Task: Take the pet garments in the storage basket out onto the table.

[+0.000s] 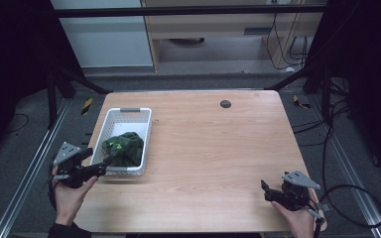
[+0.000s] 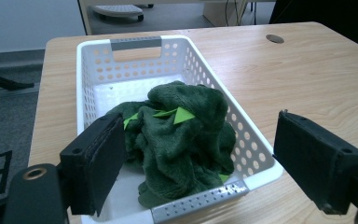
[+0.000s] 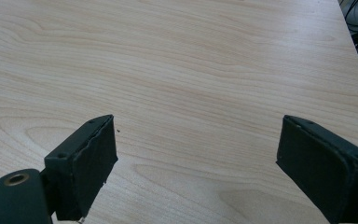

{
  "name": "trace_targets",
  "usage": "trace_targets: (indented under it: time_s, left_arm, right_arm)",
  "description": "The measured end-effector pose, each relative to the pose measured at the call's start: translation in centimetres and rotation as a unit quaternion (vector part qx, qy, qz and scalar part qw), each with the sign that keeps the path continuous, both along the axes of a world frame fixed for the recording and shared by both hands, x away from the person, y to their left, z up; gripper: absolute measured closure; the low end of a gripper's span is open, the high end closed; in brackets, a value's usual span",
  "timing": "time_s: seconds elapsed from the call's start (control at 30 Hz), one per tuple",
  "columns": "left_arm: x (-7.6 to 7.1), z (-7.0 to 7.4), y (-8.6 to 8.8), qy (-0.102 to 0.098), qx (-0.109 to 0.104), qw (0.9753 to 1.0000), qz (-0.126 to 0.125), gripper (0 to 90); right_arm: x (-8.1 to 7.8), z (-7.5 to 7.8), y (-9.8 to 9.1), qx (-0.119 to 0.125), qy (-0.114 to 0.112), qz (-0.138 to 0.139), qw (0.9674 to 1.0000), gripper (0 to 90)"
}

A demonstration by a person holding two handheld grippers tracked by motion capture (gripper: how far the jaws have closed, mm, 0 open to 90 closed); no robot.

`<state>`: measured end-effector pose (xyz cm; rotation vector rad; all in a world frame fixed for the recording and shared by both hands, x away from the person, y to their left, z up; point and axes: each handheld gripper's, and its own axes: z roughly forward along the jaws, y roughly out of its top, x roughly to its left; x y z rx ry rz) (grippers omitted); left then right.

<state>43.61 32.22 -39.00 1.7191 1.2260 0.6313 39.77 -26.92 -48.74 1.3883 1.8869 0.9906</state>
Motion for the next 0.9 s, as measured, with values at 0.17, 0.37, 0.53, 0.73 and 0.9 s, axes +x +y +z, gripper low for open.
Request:
trace_targets:
  time_s: [0.17,0.37,0.53,0.73,0.9]
  left_arm:
    - [0.8,-0.1,-0.2,0.006,0.008,0.9999,-0.003,16.4]
    - [1.6,0.0,-0.4,0.011,0.017,0.9998,-0.007,16.4]
    - [2.3,0.4,-0.7,0.015,0.029,0.9994,-0.014,16.2]
    - [3.1,0.3,-1.1,0.022,0.033,0.999,-0.02,16.6]
    - [3.9,0.3,-1.3,0.032,0.041,0.9984,-0.023,16.1]
  right_arm:
    - [0.0,0.1,0.0,0.0,0.0,-0.001,1.0,11.5]
    - [0.1,0.1,-0.2,-0.001,-0.001,0.0,1.0,11.3]
    - [0.2,0.1,-0.1,-0.002,0.0,0.001,1.0,11.2]
    - [0.3,0.0,0.0,0.001,0.005,0.005,1.0,10.7]
    - [0.4,0.0,0.0,-0.002,0.004,0.005,1.0,10.7]
